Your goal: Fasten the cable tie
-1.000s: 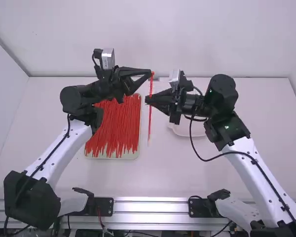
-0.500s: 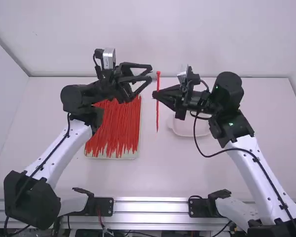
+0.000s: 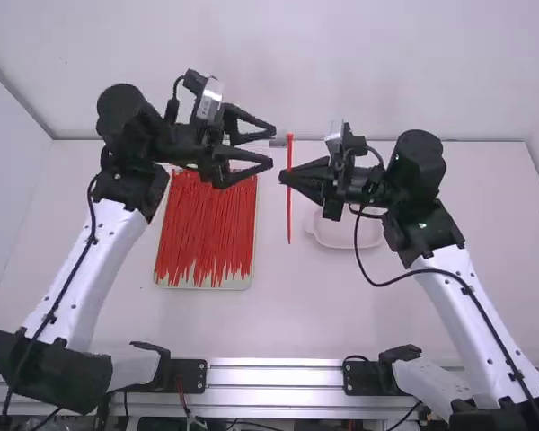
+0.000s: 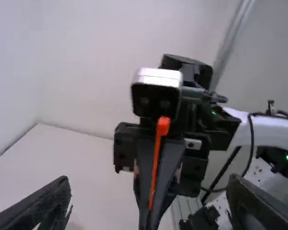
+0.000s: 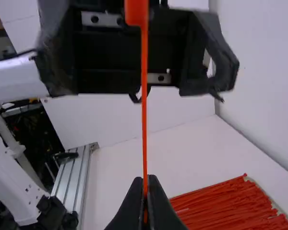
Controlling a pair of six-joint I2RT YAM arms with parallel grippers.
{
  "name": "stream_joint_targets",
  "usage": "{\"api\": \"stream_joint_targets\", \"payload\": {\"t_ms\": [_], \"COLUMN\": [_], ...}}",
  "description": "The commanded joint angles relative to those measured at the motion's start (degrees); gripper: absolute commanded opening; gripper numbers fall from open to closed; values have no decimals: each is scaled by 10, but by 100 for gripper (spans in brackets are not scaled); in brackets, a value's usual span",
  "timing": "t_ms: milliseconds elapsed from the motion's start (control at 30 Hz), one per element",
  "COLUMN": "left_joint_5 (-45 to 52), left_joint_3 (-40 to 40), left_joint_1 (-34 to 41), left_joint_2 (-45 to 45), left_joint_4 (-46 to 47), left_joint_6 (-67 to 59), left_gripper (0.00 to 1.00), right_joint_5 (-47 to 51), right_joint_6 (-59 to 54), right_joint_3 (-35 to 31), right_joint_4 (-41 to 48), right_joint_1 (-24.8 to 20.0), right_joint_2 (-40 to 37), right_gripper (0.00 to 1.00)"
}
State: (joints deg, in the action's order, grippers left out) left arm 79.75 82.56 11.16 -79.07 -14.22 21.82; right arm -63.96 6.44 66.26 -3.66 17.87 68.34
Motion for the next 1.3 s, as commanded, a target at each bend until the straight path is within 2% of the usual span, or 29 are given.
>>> {"api": "stream_joint_targets", "payload": {"t_ms": [0, 100, 133, 267, 400, 433, 533, 600, 1067, 1267], "left_joint_5": [34, 33, 32, 32, 26, 14, 10, 9, -11, -12], "left_joint_3": [26, 28, 28, 28, 28, 28, 28, 28, 28, 28], "left_joint_1": [4, 6, 11, 25, 38, 40, 39, 36, 36, 31], "left_joint_2": [-10, -18, -20, -26, -29, -33, -38, -40, -44, -44], "left_joint_4": [17, 15, 16, 10, -3, -11, -25, -31, -50, -162], "left_joint_6": [-96, -92, -92, -92, -83, -65, -47, -40, -10, 82], "left_gripper": [71, 63, 56, 41, 34, 26, 15, 3, 2, 2], "right_joint_5": [-8, -8, -8, -8, -7, -7, -7, -7, -7, -8], "right_joint_6": [-8, -7, -7, -7, -14, -20, -17, -18, -20, -38], "right_joint_3": [12, 12, 12, 12, 12, 12, 12, 12, 12, 12], "right_joint_4": [0, 1, 1, 3, 12, 15, 15, 15, 15, 34], "right_joint_1": [6, 5, 5, 5, 5, 5, 5, 5, 5, 5], "right_joint_2": [-1, -1, -1, -1, -1, -1, -1, -1, -1, -1], "right_gripper": [0, 0, 0, 0, 0, 0, 0, 0, 0, 31]}}
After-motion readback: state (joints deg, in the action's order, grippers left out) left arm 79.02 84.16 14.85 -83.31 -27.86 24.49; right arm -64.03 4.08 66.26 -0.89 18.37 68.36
